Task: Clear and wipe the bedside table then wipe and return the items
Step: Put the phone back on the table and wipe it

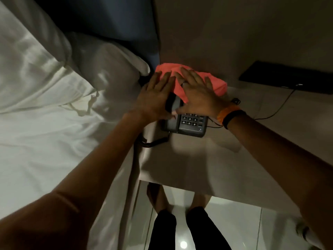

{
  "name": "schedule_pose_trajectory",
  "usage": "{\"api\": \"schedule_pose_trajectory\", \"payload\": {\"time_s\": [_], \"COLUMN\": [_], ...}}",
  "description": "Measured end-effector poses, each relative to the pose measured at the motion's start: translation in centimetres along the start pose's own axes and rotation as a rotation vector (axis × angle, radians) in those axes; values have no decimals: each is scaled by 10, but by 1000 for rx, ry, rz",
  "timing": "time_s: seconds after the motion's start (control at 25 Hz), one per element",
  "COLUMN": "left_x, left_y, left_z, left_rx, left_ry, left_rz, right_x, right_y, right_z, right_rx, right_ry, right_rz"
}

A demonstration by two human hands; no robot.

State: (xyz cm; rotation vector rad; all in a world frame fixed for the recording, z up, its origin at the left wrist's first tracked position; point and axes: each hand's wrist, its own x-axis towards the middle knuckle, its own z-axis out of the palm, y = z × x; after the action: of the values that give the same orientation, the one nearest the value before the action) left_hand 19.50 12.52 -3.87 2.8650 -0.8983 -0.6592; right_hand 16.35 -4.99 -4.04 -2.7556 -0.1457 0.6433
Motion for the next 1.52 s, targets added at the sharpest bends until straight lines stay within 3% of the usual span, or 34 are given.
{"api": "schedule_pose_trajectory", "payload": {"time_s": [0.04, 0.12, 0.32, 0.6, 0.72, 0.88, 1.04, 1.16, 1.28, 1.36, 1.44, 1.52], "left_x": [0, -1, -14, -69, -83, -100, -120, -103, -49, -12, 3, -5], "left_y": [-6, -8, -7, 7, 13, 13, 16, 22, 23, 16, 13, 17], "left_z": [6, 17, 26, 66, 82, 88, 73, 37, -5, -19, -21, -10], "left_rx": [56, 134, 107, -64, -40, -16, -107, -386, -599, -558, -377, -249], "left_ry": [-80, -66, 108, 481, 567, 515, 283, 163, 181, 258, 331, 435], "left_rz": [29, 99, 111, 110, 92, 101, 116, 147, 107, 10, -108, -69], "right_x": [5, 2, -9, -58, -75, -89, -104, -99, -71, -50, -39, -34], "right_y": [1, -1, -33, -65, -80, -88, -91, -62, -19, 10, 27, 28], "right_z": [0, 5, 23, 62, 88, 94, 76, 35, -12, -31, -33, -17], "right_rx": [-48, -132, -163, -172, -175, -215, 45, 232, 493, 642, 543, 398], "right_ry": [-65, -67, 38, 229, 300, 370, 99, 16, 164, 353, 520, 448], "right_rz": [5, -8, 89, 86, 67, 52, 57, 123, 169, 234, 303, 215]}}
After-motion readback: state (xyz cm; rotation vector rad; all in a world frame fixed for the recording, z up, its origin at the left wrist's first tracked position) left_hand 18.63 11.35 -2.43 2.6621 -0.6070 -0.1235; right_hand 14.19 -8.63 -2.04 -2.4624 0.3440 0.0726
